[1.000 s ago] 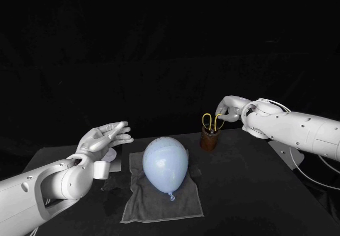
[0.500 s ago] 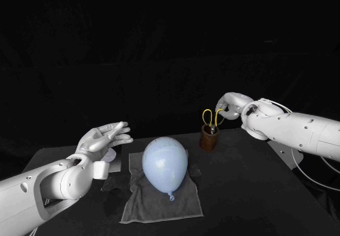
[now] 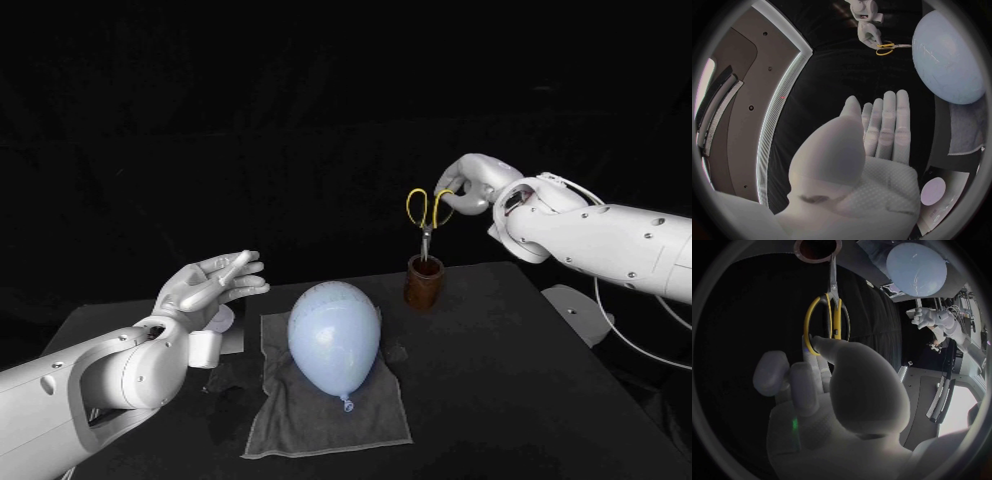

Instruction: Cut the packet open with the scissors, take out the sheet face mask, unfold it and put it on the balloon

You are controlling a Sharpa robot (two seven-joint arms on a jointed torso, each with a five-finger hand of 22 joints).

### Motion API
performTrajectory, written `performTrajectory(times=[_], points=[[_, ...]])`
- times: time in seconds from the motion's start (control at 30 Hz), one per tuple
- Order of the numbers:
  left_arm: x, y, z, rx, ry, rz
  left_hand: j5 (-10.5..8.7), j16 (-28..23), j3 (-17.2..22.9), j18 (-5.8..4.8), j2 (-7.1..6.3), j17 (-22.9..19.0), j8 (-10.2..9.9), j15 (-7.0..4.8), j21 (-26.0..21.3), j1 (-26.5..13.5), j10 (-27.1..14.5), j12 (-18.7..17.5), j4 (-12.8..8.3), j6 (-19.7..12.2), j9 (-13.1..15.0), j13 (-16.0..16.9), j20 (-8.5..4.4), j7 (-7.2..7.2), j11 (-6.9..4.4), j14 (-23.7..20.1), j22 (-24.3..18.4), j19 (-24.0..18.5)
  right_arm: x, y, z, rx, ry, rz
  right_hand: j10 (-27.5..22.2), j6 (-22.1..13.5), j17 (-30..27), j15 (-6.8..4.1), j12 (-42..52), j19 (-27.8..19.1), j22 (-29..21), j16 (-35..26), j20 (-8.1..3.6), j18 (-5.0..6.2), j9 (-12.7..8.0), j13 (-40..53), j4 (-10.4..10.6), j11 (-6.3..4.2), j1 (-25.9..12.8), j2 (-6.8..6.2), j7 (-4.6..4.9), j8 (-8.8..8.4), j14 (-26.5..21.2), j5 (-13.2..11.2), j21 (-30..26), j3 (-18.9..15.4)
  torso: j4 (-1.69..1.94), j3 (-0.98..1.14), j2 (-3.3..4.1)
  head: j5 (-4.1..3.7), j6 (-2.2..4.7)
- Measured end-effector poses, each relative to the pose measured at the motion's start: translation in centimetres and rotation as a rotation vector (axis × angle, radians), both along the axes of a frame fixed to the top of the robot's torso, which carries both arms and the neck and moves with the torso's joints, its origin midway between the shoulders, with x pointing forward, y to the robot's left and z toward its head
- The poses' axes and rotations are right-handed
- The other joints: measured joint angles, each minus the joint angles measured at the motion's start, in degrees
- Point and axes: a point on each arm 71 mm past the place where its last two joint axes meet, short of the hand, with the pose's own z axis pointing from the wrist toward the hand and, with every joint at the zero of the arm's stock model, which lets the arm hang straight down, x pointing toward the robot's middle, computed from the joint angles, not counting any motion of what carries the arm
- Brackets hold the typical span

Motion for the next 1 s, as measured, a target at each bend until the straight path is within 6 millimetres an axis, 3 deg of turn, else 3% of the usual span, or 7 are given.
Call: performTrajectory(times=[0.13,0.3,0.47,0.6,0.93,1.0], points=[[0.2,-0.2,-0.1,-0.001,0.000,-0.002,0.00,-0.6,-0.4,-0.12,0.00,0.0,-0.1,0.32,-0.5,0.0,-0.2,-0.3,0.0,0.0,0.0,0.0,0.37,0.00,0.20,-1.2,-0.4,-1.0,0.0,0.7,1.8,0.020,-0.007,-0.002,0.1,0.0,-0.1,-0.08,0.0,0.0,-0.2,-0.1,0.00,-0.01,0.1,0.0,0.0,-0.06,-0.1,-0.14,-0.01,0.00,0.1,0.0,0.0,0.0,-0.02,-0.14,-0.15,-0.03,0.16],[0.7,-0.2,-0.3,0.002,-0.004,-0.001,0.00,-4.0,-1.8,0.13,0.52,-0.6,-0.5,1.01,-4.2,0.5,-0.2,-1.3,0.1,0.0,0.0,0.0,2.41,0.00,0.20,-3.7,-2.3,-6.0,0.7,2.3,3.8,0.043,-0.011,-0.011,0.1,0.0,-0.5,-0.08,0.0,0.0,-0.3,-0.2,0.00,-0.02,0.2,0.0,-0.2,-0.06,-0.2,-0.23,-0.01,0.22,0.1,0.0,0.0,0.2,-0.06,-0.33,-0.40,-0.14,0.34],[1.8,-0.1,-0.5,0.010,-0.013,0.013,0.00,-6.6,-3.0,0.12,1.01,-1.0,-0.9,1.42,-7.3,1.0,-0.3,-1.7,0.0,-0.1,-0.1,0.0,4.46,-0.12,0.32,-4.1,-4.0,-9.2,2.0,4.6,4.6,0.066,-0.013,-0.025,0.3,0.0,-0.7,-0.08,0.0,0.0,0.0,-0.4,0.01,-0.03,0.5,0.0,-0.6,-0.26,-0.4,-0.37,-0.01,0.47,0.1,0.0,0.0,0.6,-0.05,-0.57,-0.57,0.07,0.66],[3.0,0.2,-0.5,0.018,-0.024,0.028,0.00,-9.1,-3.8,0.11,1.23,-1.7,-1.7,2.17,-9.1,0.8,-1.6,-2.0,0.0,-1.1,-0.3,-0.1,5.46,0.27,1.13,-5.8,-5.0,-10.8,3.2,6.6,4.2,0.092,-0.007,-0.039,0.3,-0.2,-1.3,-0.08,0.0,0.0,-0.3,-0.6,0.01,-0.05,0.7,0.0,-0.9,-0.27,-0.7,-0.51,-0.21,0.48,0.1,0.0,-0.2,0.9,0.02,-0.66,-0.57,0.57,0.91],[5.5,1.2,0.1,0.044,-0.057,0.074,0.00,-16.0,-6.3,0.04,2.05,-4.5,-4.3,5.10,-14.0,1.6,-10.2,-2.0,-0.5,-5.1,-0.9,-0.3,5.79,-0.17,3.59,-12.3,-5.4,-16.1,5.0,11.4,1.6,0.190,0.006,-0.068,0.4,-0.4,-1.5,-0.07,0.0,-0.2,-0.5,-0.6,-0.20,-0.39,0.9,0.0,-1.3,-0.39,-1.3,-0.50,-0.04,0.47,0.1,0.0,-0.2,1.3,0.28,-0.90,-0.33,2.66,1.17],[5.9,1.4,0.3,0.051,-0.062,0.083,0.00,-17.4,-6.5,-0.94,2.19,-5.2,-5.0,5.72,-15.3,1.7,-13.3,-2.0,-0.6,-6.2,-1.1,-0.3,5.84,-0.44,4.41,-13.7,-5.5,-18.2,5.1,12.4,0.8,0.208,0.010,-0.067,0.4,-0.4,-1.5,-0.07,-0.1,-0.2,-0.5,-0.6,-0.20,-0.39,0.9,0.0,-1.4,-0.40,-1.2,-0.50,-0.04,0.47,0.1,0.0,-0.2,1.4,0.34,-0.93,-0.29,3.11,1.20]])
